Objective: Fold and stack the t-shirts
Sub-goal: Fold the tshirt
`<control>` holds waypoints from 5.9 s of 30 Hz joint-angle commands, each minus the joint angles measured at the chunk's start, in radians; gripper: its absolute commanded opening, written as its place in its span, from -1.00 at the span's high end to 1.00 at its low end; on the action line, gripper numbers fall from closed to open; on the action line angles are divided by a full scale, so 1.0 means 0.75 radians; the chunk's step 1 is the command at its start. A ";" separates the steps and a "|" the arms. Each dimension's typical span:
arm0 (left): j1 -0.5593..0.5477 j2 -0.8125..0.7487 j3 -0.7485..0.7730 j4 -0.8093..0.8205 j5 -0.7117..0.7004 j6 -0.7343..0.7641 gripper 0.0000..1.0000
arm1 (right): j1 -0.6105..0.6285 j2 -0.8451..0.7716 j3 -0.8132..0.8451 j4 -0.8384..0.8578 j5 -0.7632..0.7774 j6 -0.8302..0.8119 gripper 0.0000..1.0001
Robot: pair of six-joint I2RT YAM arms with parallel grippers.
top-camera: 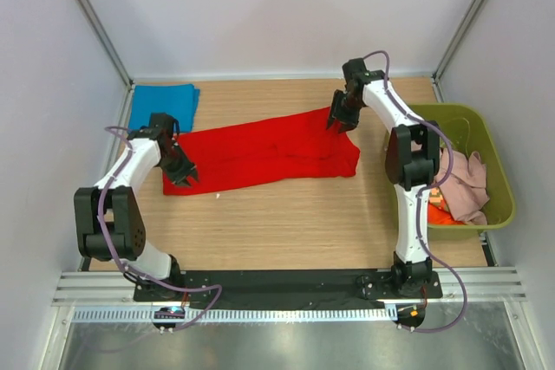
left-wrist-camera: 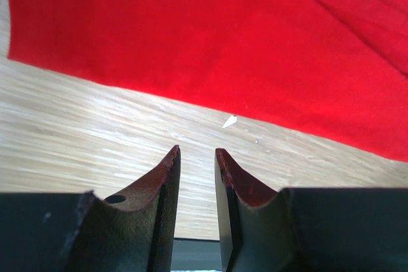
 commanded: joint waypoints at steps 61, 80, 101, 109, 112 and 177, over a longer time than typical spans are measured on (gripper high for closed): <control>0.128 0.452 0.307 -0.021 -0.158 0.028 0.49 | -0.014 -0.010 0.170 0.409 -0.147 0.574 0.98; 0.128 0.403 0.262 0.002 -0.213 0.034 0.51 | -0.026 -0.421 -0.279 0.348 0.210 0.553 0.98; 0.128 0.298 0.276 -0.010 -0.201 0.024 0.50 | -0.028 0.001 -0.030 0.518 -0.034 0.702 0.85; 0.128 0.301 0.295 -0.019 -0.187 0.020 0.50 | -0.034 0.201 0.265 0.367 -0.177 0.480 0.29; 0.128 0.284 0.293 -0.021 -0.179 0.022 0.50 | -0.030 0.232 0.401 0.172 -0.134 0.275 -0.04; 0.128 0.168 0.174 0.006 -0.088 0.036 0.49 | 0.068 -0.465 -0.702 0.464 -0.292 0.804 0.98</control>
